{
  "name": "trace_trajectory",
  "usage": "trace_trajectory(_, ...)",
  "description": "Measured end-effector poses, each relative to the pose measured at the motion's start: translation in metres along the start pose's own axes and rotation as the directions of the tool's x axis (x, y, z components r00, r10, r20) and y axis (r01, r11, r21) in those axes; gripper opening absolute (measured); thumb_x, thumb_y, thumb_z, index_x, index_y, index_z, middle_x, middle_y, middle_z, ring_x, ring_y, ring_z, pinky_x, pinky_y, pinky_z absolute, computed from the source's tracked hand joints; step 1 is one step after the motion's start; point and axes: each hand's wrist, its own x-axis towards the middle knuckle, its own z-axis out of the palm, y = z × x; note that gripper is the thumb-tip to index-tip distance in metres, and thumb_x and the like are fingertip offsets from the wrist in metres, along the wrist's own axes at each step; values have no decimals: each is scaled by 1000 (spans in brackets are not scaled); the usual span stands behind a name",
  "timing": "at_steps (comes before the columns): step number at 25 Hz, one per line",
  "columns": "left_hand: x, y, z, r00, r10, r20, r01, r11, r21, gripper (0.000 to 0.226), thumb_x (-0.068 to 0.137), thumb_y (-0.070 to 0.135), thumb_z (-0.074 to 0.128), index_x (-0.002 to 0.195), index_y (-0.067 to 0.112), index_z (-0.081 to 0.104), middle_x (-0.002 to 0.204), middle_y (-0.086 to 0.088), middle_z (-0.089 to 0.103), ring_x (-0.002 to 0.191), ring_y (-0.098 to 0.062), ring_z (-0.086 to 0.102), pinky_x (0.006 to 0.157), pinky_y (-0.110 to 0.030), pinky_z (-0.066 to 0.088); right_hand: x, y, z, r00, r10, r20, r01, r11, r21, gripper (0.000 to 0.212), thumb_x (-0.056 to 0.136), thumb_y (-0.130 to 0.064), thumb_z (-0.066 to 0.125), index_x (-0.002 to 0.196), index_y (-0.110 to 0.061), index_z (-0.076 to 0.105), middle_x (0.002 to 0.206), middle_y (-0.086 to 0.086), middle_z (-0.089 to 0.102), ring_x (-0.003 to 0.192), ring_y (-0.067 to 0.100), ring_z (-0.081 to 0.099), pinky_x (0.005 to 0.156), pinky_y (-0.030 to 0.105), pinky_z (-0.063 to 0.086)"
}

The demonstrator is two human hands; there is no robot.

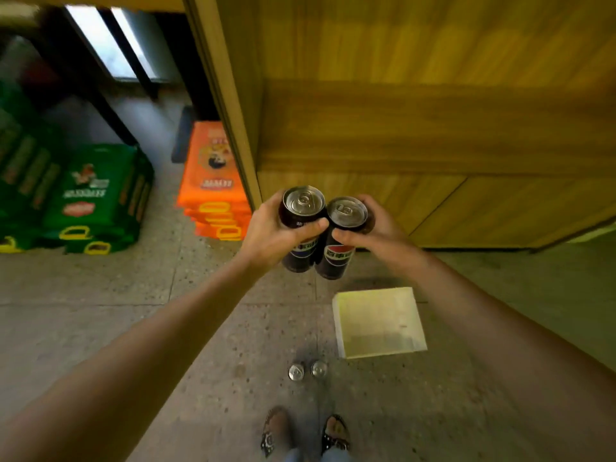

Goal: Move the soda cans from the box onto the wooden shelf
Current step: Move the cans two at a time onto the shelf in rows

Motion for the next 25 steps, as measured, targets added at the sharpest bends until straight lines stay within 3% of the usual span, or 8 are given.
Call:
trace_trajectory(3,7,104,-29,996,94,15,-94,996,-2,66,59,37,81,117,16,57,110,4,68,101,-2,62,89,-25,49,-16,-103,-19,997,-57,-60,56,998,-23,61,64,-18,77,117,-12,46,114,0,60,110,18,54,92,31,46)
trace_trajectory(6,14,196,-49,980,200,22,-200,980,19,54,63,32,80,111,18,59,105,7,68,96,0,64,86,-25,51,-31,-191,-36,980,-162,-111,157,986,-58,43,69,-14,74,102,-24,49,102,-8,59,107,18,55,86,26,46)
trace_trajectory(9,22,273,-56,953,303,-22,-301,951,69,61,63,34,80,116,14,57,113,-1,67,101,-10,63,90,-30,51,-42,-259,-53,943,-259,-209,240,964,-111,48,69,-20,76,109,-20,49,113,0,59,108,18,54,88,29,44)
trace_trajectory(12,40,332,-54,914,400,-72,-388,911,140,63,64,37,79,118,14,56,114,-1,67,98,-9,60,84,-23,48,-42,-312,-74,901,-322,-291,288,945,-153,52,72,-22,74,117,-15,48,107,-4,54,101,11,50,80,21,41)
trace_trajectory(15,70,379,-44,893,443,-79,-426,889,166,64,64,42,77,118,14,55,115,-2,66,100,-10,61,81,-22,47,-26,-350,-106,878,-367,-306,343,930,-130,53,74,-24,72,121,-15,48,112,-1,57,105,14,53,72,16,42)
trace_trajectory(18,106,409,-29,905,399,-145,-386,916,109,66,66,36,77,121,12,47,121,-5,61,99,-11,55,81,-26,44,-1,-374,-141,862,-393,-321,375,919,-119,48,75,-31,71,116,-19,51,120,2,59,104,15,55,78,22,45)
trace_trajectory(23,174,423,-4,922,336,-193,-330,942,67,66,67,26,79,118,8,41,125,-11,57,113,-23,56,91,-35,49,57,-389,-192,856,-447,-259,427,895,-131,48,75,-29,70,117,-18,51,119,3,59,106,15,56,84,24,44)
trace_trajectory(25,192,422,2,922,339,-188,-329,941,78,65,69,21,77,120,7,40,126,-12,56,115,-24,55,93,-35,48,76,-390,-204,855,-455,-250,438,891,-122,48,77,-28,69,119,-17,49,115,0,57,104,13,53,76,18,43)
